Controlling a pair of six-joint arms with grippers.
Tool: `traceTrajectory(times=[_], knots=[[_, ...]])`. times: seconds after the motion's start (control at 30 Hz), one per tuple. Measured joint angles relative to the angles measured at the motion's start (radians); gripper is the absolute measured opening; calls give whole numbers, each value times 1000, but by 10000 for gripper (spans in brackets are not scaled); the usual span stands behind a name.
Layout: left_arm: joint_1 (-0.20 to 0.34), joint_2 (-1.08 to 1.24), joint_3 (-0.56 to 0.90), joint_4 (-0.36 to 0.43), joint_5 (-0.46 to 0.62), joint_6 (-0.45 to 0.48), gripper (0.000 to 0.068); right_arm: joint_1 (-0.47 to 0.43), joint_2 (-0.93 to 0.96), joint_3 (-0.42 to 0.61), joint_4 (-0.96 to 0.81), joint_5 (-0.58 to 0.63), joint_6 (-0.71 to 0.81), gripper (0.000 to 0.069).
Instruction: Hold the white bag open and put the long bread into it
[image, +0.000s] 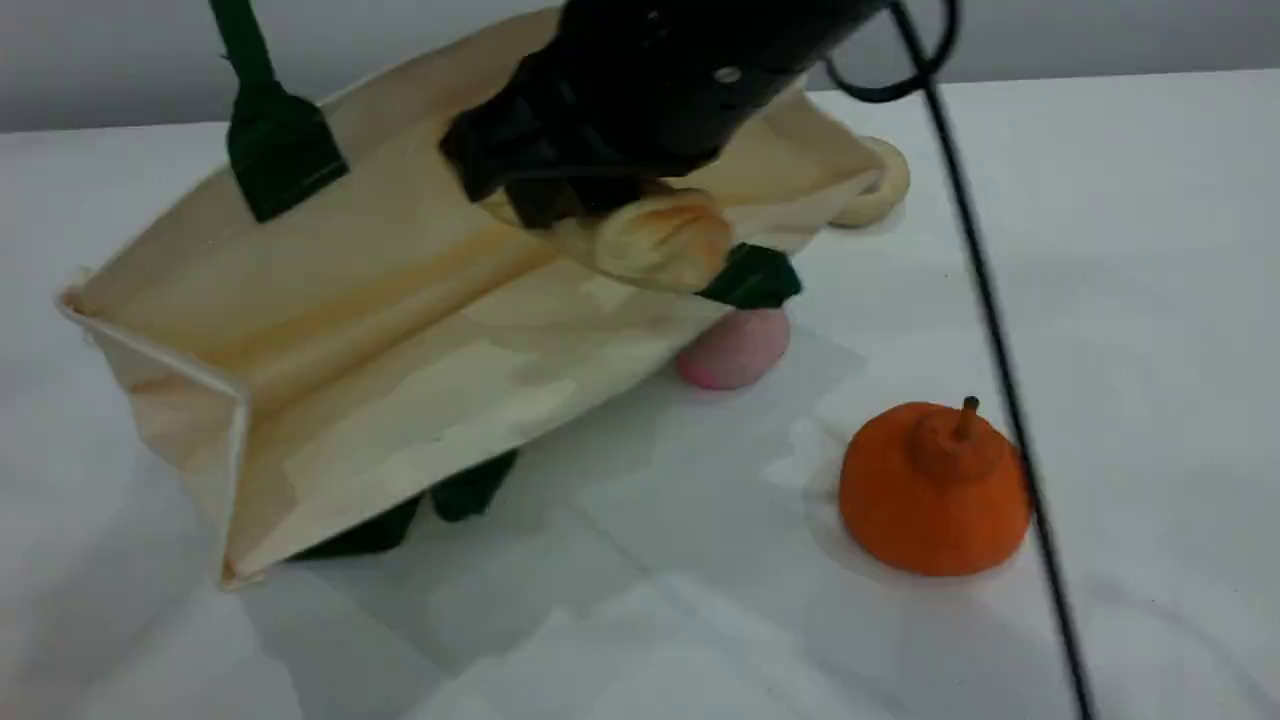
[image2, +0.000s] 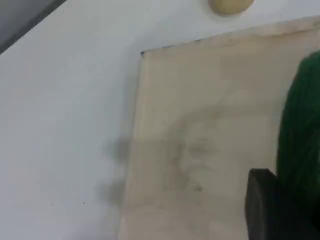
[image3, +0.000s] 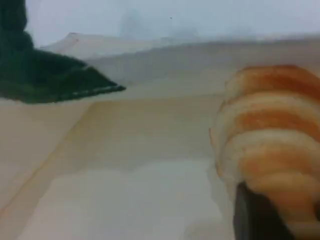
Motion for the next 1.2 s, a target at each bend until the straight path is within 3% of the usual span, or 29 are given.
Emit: traceTrajectory(times=[0.17, 0.4, 0.77, 1.2], knots=[[0, 0, 0, 0, 1, 0, 85, 0, 94, -77, 0, -6, -22, 136], [0, 0, 0, -9, 3, 0, 85, 0, 119, -77, 0, 64, -22, 134], [0, -4, -61, -132, 0, 23, 85, 1, 119, -77, 6, -75, -22, 131], [0, -4, -61, -186, 0, 51, 85, 1, 126, -77, 6, -242, -21, 125]])
